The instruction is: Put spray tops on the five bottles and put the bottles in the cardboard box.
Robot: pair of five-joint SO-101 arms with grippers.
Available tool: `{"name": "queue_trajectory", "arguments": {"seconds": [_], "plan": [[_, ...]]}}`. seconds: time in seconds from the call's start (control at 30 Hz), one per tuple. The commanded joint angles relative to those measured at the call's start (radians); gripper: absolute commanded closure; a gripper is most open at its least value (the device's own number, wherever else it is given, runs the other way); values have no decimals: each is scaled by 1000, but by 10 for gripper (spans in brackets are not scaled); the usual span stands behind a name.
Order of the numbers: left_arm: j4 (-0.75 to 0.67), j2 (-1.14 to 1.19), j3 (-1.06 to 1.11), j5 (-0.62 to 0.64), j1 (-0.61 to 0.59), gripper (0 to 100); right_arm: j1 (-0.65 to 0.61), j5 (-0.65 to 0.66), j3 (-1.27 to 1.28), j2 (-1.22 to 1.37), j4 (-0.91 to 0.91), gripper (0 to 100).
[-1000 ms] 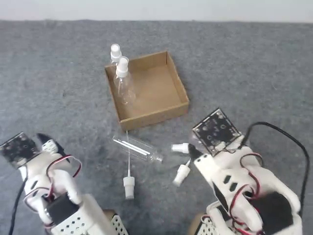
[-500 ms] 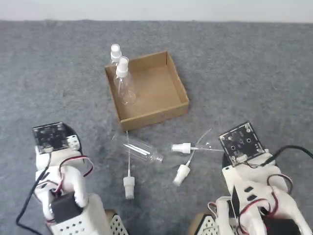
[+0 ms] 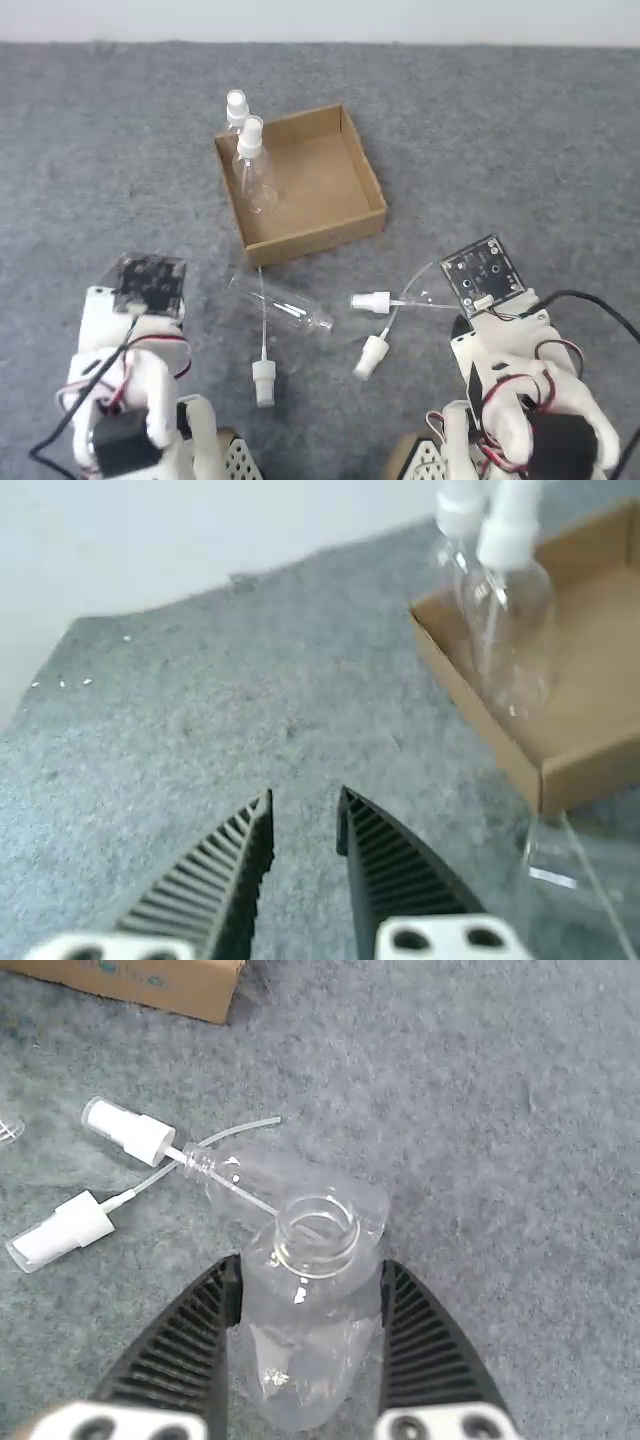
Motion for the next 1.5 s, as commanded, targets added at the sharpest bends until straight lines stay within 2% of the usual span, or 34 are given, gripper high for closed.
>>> {"name": "queue_trajectory", "arguments": {"seconds": [0.0,0.17,0.27,0.47,0.6,0.77,0.97,1.13,1.47], "plan": [[34,242,-133,-150,9,906,15,14,-9,-2,-27,986],[77,420,-209,-331,9,905,28,14,-8,-2,-16,986],[97,465,-220,-451,9,900,104,17,-8,-2,-27,985],[117,525,-213,-655,11,803,240,97,-8,-2,-27,983],[152,594,-217,-772,78,805,298,114,-8,-2,-27,983],[269,700,-222,-890,219,805,309,114,-6,-2,-18,985],[328,735,-211,-1066,327,802,337,112,-6,-2,-18,985],[354,738,-189,-1125,437,801,332,112,43,-2,-27,985],[201,738,-8,-1099,621,801,331,112,72,-2,-28,983]]}}
